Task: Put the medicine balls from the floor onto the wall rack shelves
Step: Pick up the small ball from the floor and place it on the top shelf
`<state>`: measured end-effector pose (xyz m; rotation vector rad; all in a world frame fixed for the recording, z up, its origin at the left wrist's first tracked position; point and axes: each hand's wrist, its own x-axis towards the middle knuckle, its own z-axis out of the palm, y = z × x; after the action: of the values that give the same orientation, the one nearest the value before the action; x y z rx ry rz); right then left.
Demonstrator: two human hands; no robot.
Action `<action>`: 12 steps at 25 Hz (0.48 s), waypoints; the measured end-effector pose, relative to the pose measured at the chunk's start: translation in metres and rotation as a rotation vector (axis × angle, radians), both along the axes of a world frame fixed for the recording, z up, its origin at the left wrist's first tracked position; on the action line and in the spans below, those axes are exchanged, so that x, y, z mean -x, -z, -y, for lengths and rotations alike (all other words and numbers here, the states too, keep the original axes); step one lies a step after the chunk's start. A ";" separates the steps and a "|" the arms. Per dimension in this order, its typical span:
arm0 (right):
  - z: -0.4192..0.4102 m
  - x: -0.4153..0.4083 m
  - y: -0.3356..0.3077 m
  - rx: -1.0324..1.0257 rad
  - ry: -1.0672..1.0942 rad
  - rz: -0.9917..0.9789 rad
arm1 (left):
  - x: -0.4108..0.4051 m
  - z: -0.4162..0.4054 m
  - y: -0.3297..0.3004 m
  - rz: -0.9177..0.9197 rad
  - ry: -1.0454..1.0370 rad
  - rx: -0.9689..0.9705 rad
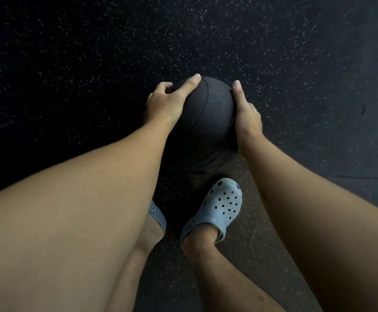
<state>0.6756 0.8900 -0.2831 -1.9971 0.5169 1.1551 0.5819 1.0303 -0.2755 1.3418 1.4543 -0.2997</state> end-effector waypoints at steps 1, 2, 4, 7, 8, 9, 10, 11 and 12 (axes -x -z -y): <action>0.002 -0.001 0.003 -0.018 0.010 -0.001 | -0.001 -0.001 0.001 0.006 -0.019 -0.001; 0.004 0.000 0.006 -0.045 0.029 -0.012 | -0.001 -0.003 0.000 0.014 -0.045 0.014; 0.009 0.004 0.011 -0.117 0.112 -0.073 | 0.003 -0.009 0.000 0.038 -0.094 0.072; 0.018 0.006 0.016 -0.195 0.223 -0.134 | 0.012 -0.008 0.004 0.046 -0.149 0.147; 0.018 0.005 0.018 -0.210 0.246 -0.174 | 0.015 -0.009 0.006 0.042 -0.184 0.164; 0.019 0.004 0.020 -0.221 0.275 -0.217 | 0.014 -0.011 0.009 0.036 -0.218 0.192; 0.019 0.002 0.021 -0.226 0.297 -0.245 | 0.012 -0.013 0.011 0.028 -0.246 0.241; 0.017 0.000 0.022 -0.221 0.301 -0.258 | 0.010 -0.016 0.012 0.020 -0.263 0.308; 0.014 -0.002 0.022 -0.209 0.295 -0.266 | 0.009 -0.018 0.011 0.020 -0.267 0.379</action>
<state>0.6776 0.8760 -0.3050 -1.5389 0.7641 1.2369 0.5732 1.0487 -0.2862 0.8353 1.4543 -0.3639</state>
